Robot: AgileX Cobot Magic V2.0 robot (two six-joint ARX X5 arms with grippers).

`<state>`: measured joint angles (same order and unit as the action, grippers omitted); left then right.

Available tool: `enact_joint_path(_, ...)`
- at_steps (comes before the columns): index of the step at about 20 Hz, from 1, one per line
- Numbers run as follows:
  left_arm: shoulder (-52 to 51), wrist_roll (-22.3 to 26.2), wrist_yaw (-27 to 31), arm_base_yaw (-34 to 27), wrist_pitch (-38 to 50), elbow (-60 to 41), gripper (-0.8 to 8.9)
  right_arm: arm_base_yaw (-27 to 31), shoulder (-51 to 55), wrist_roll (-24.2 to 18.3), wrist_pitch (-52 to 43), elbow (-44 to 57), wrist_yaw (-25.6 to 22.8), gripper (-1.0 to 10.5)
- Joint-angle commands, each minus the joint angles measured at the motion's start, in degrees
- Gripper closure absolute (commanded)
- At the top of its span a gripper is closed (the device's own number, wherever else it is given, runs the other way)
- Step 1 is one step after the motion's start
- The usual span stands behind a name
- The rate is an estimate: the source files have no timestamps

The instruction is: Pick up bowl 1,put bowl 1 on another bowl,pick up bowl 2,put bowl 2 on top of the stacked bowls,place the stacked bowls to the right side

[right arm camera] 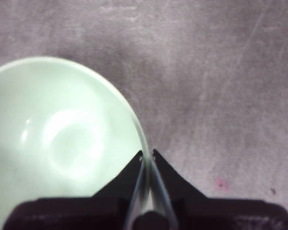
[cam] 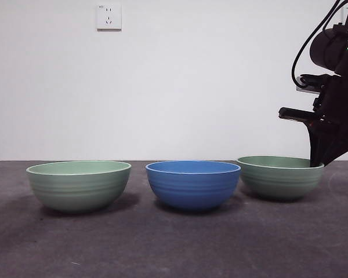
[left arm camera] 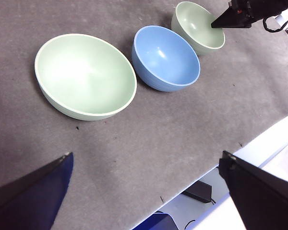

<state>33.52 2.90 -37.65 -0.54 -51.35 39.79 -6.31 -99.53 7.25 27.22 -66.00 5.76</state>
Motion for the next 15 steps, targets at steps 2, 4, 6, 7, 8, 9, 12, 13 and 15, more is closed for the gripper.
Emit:
enact_joint_path(2, -0.11, -0.31, 0.13, 0.20, 0.24, 0.02, 2.43, -0.15, 1.07, -0.66, -0.31, -0.92, -0.04, 9.6)
enact_joint_path(4, -0.11, -0.28, 0.15, 0.20, 0.28, 0.02, 2.43, -0.94, 4.44, -0.68, -0.22, -0.94, 0.28, 9.6)
enact_joint_path(6, -0.11, -0.28, 0.17, 0.20, 0.33, 0.02, 2.43, -2.78, 8.00, -0.76, 0.22, -0.94, 0.33, 9.6)
enact_joint_path(7, -0.11, -0.28, 0.17, 0.20, 0.33, 0.02, 2.43, -4.15, 9.84, -1.38, 0.70, -0.94, 0.35, 9.6)
enact_joint_path(8, -0.11, -0.28, 0.17, 0.20, 0.35, 0.02, 2.43, -5.62, 11.15, -1.84, 1.42, -0.94, 0.33, 9.6)
enact_joint_path(9, -0.11, -0.26, 0.20, 0.20, 0.39, 0.02, 2.43, -7.63, 12.22, -2.08, 2.03, -0.94, 0.31, 9.6)
enact_joint_path(12, -0.11, -0.26, 0.20, 0.20, 0.44, 0.02, 2.43, -13.09, 12.72, -2.16, 2.67, -0.94, 0.17, 9.6)
enact_joint_path(13, -0.11, -0.26, 0.20, 0.20, 0.44, 0.02, 2.43, -14.88, 12.35, -2.14, 2.45, -0.94, 0.04, 9.6)
enact_joint_path(15, -0.11, -0.26, 0.20, 0.20, 0.44, 0.02, 2.43, -17.55, 11.28, -1.51, 1.51, -0.94, -0.17, 9.6)
